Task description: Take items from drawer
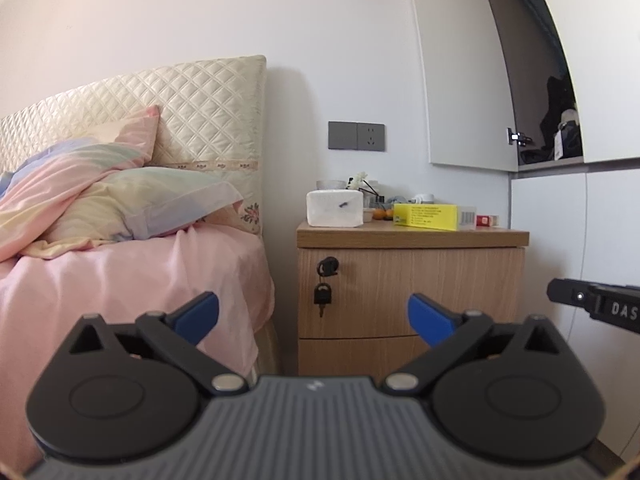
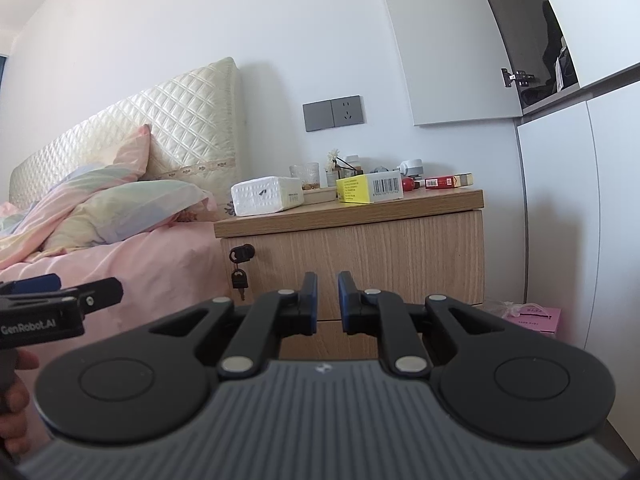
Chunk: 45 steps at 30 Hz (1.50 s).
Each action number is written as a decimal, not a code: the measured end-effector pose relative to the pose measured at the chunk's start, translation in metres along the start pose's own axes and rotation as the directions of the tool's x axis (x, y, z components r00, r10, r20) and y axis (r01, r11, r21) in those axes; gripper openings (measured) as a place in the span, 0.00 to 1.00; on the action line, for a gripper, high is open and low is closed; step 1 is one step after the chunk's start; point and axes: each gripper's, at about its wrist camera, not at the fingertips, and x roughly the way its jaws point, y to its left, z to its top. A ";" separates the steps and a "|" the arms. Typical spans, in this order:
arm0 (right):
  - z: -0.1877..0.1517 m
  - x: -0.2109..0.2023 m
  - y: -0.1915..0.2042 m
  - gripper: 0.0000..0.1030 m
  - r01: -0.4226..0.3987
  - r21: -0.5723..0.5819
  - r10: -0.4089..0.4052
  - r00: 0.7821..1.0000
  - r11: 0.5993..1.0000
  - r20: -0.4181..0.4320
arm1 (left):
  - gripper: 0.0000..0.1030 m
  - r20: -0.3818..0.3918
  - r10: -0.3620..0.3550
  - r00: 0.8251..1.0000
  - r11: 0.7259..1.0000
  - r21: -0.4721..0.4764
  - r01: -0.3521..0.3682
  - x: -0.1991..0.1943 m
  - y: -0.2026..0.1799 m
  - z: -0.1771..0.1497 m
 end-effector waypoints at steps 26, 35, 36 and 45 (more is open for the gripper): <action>-0.005 0.000 -0.004 0.48 0.023 0.000 -0.023 1.000 1.000 -0.009 | 0.99 -0.015 -0.023 1.000 1.000 -0.005 0.023 0.002 -0.002 -0.005; -0.008 -0.005 -0.008 1.00 0.038 0.014 -0.039 0.999 0.999 0.026 | 0.99 -0.011 -0.026 1.000 1.000 -0.005 0.026 0.002 -0.003 -0.007; -0.008 -0.005 -0.009 1.00 0.041 0.014 -0.041 0.999 0.999 0.025 | 0.99 -0.010 -0.025 1.000 1.000 -0.007 0.024 0.002 -0.003 -0.008; -0.009 -0.007 -0.007 1.00 0.034 -0.011 -0.034 0.999 0.999 0.021 | 0.99 -0.012 0.006 1.000 1.000 -0.011 -0.006 0.002 -0.004 -0.008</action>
